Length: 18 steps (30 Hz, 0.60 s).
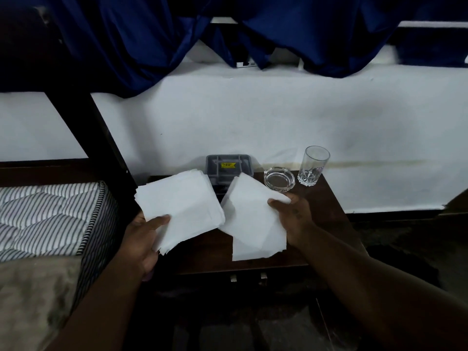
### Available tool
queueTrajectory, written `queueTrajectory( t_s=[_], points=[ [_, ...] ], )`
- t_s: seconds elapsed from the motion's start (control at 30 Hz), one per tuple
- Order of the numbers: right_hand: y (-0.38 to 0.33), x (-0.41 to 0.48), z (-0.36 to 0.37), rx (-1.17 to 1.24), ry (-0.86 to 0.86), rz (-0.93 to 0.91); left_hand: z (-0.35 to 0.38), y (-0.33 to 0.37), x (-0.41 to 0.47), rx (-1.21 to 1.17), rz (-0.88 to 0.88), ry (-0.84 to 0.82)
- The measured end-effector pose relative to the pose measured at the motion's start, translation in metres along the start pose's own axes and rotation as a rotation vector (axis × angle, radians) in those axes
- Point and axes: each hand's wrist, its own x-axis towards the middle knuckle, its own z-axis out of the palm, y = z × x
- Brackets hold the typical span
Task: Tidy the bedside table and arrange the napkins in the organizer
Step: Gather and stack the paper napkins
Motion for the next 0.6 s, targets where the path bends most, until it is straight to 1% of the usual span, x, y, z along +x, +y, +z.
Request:
queueTrajectory(
  t_s=[0.1,0.17,0.33,0.47,0.6],
  points=[
    [0.016,0.004,-0.004,-0.031,0.054,0.087,-0.002,0.0,-0.001,0.012,0.002,-0.005],
    [0.023,0.003,-0.007,-0.14,0.06,0.061,-0.002,0.001,-0.002,0.013,0.007,-0.009],
    [0.029,-0.005,-0.015,-0.707,-0.001,-0.244,-0.003,0.0,0.001,0.006,0.005,-0.036],
    [0.034,0.0,-0.02,-0.88,-0.007,-0.332,0.001,-0.002,0.004,0.022,0.01,-0.054],
    [0.039,0.0,-0.024,-0.972,-0.025,-0.552,0.0,-0.004,0.007,0.033,0.001,-0.054]
  ],
)
